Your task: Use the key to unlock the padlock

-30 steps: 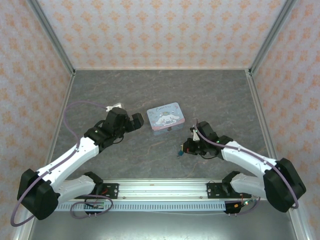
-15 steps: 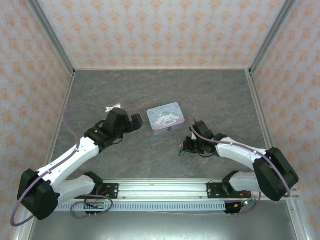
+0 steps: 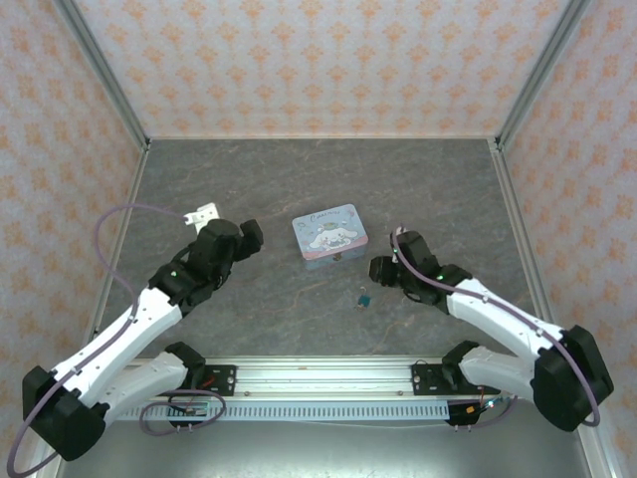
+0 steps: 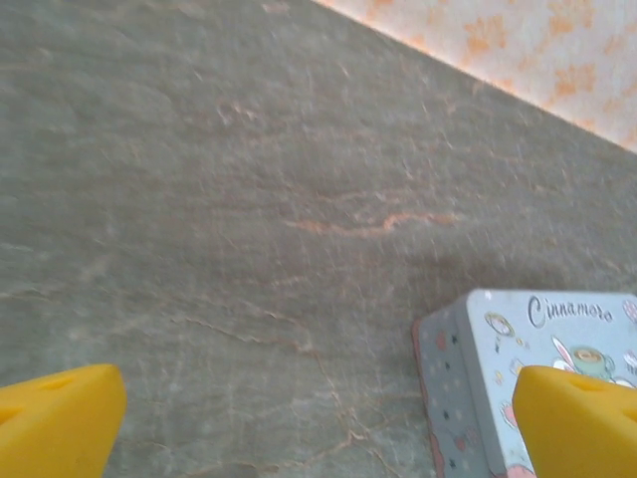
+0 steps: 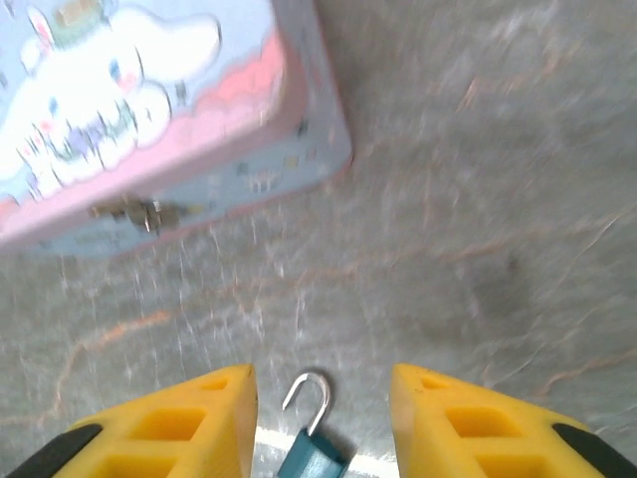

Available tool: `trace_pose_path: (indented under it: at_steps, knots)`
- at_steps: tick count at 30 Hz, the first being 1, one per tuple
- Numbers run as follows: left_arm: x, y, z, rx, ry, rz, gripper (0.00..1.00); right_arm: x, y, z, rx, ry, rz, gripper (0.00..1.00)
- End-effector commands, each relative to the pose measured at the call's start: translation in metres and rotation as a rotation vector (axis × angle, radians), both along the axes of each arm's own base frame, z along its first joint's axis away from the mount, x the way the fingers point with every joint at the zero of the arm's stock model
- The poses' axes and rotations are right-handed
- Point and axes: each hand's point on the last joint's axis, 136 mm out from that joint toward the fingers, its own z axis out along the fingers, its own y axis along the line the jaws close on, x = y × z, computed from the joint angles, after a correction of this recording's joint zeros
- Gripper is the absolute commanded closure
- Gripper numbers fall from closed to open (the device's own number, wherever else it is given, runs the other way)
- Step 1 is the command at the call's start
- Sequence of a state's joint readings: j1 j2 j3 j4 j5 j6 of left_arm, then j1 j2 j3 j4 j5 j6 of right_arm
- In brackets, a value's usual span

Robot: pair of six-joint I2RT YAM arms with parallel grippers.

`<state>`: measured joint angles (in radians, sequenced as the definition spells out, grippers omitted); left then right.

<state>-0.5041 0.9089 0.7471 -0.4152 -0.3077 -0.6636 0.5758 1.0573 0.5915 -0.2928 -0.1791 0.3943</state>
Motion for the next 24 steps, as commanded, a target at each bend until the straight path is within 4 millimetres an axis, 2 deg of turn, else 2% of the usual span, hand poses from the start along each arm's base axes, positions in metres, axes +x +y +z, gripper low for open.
trace_pose_path:
  at_steps: [1, 5, 7, 12, 16, 20, 24]
  knots:
    - [-0.003, 0.034, 0.025, 0.161, -0.093, 0.119, 0.00, 0.017, -0.030, 0.025, -0.100, -0.128, -0.077, 0.60]
    - [-0.008, 0.064, 0.052, 0.295, -0.211, 0.232, 0.00, 0.030, -0.055, 0.057, -0.153, -0.276, -0.133, 0.52]
    - [-0.007, 0.070, 0.061, 0.318, -0.266, 0.254, 0.00, 0.035, -0.065, 0.069, -0.210, -0.351, -0.144, 0.46]
    - [0.002, 0.079, 0.067, 0.367, -0.297, 0.248, 0.00, 0.047, -0.096, 0.084, -0.321, -0.460, -0.245, 0.39]
    - [0.013, 0.086, 0.056, 0.469, -0.254, 0.228, 0.00, 0.056, -0.121, 0.082, -0.379, -0.496, -0.337, 0.26]
    - [0.018, 0.101, 0.032, 0.521, -0.183, 0.265, 0.00, 0.062, -0.156, 0.066, -0.394, -0.489, -0.485, 0.00]
    - [0.023, 0.099, 0.014, 0.558, -0.150, 0.224, 0.00, 0.070, -0.183, 0.059, -0.375, -0.479, -0.573, 0.01]
